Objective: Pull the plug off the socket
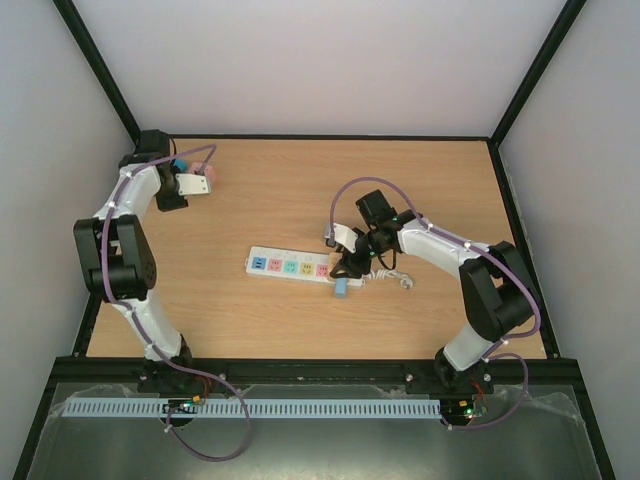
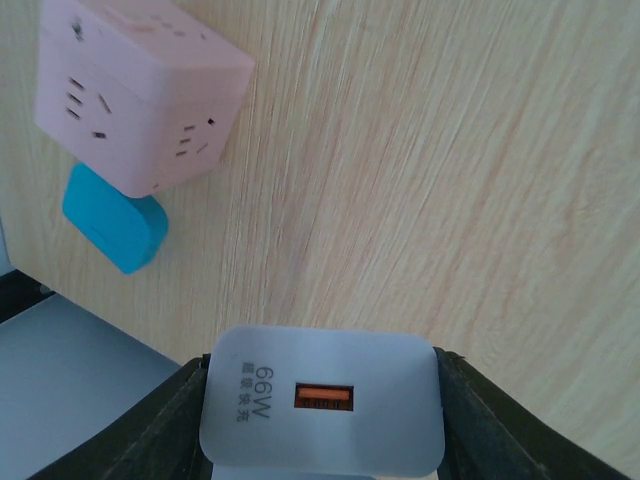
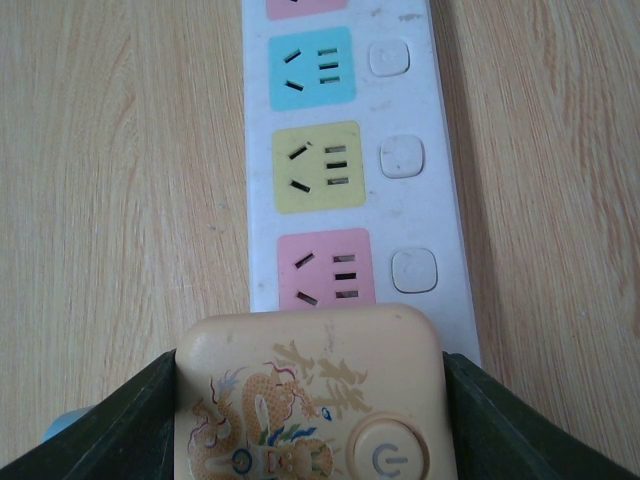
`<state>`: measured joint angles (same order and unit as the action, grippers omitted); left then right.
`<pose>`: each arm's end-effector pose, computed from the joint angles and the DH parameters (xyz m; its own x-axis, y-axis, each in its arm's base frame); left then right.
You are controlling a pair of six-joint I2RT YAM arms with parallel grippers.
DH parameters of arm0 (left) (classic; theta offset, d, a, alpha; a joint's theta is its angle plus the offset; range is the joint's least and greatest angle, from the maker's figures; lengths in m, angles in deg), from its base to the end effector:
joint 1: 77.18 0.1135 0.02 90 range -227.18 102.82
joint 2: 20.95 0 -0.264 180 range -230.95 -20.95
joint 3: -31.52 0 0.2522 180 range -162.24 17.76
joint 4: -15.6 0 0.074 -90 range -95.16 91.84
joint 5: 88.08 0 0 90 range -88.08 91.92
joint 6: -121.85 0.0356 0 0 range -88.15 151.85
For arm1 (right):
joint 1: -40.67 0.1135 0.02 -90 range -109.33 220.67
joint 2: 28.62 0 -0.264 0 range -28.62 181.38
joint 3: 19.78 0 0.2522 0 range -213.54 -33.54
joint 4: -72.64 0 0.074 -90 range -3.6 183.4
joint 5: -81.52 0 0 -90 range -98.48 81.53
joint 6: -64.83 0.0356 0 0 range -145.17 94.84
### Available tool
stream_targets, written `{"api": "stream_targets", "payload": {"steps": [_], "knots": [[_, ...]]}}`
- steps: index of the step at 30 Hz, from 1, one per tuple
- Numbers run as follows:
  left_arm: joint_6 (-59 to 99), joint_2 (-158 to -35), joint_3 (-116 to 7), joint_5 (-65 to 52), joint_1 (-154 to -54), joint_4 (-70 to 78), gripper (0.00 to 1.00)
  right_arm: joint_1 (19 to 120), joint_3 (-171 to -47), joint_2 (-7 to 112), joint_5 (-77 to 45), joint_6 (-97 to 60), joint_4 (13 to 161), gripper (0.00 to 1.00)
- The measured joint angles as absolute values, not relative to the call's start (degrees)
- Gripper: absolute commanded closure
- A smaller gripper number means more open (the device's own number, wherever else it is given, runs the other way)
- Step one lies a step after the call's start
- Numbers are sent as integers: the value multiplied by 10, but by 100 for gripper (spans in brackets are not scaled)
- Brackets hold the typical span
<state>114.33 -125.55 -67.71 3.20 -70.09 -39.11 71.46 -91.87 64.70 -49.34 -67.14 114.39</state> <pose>0.3892 0.0492 0.2504 -0.2459 0.9682 -0.0461 0.8351 0.2357 0.4970 0.2597 0.1819 0.1958 -0.1393 -0.6718 -0.7275 -0.9894 0.0650 0.1295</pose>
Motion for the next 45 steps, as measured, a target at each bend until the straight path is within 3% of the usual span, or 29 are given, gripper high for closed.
{"api": "stream_targets", "payload": {"steps": [18,23,30,37,45], "knots": [[1223,-1400,-723,151,-685,-289,54,715,-919,647,-492,-662,1143,63],[1231,-1426,-741,163,-685,-282,43,716,-919,647,-491,-662,1143,63],[1238,-1440,-754,170,-685,-277,16,717,-919,647,-490,-660,1143,63],[1223,-1439,-757,166,-685,-277,9,717,-919,647,-490,-659,1141,64],[1149,-1385,-752,87,-685,-307,7,722,-919,648,-487,-650,1131,64]]}}
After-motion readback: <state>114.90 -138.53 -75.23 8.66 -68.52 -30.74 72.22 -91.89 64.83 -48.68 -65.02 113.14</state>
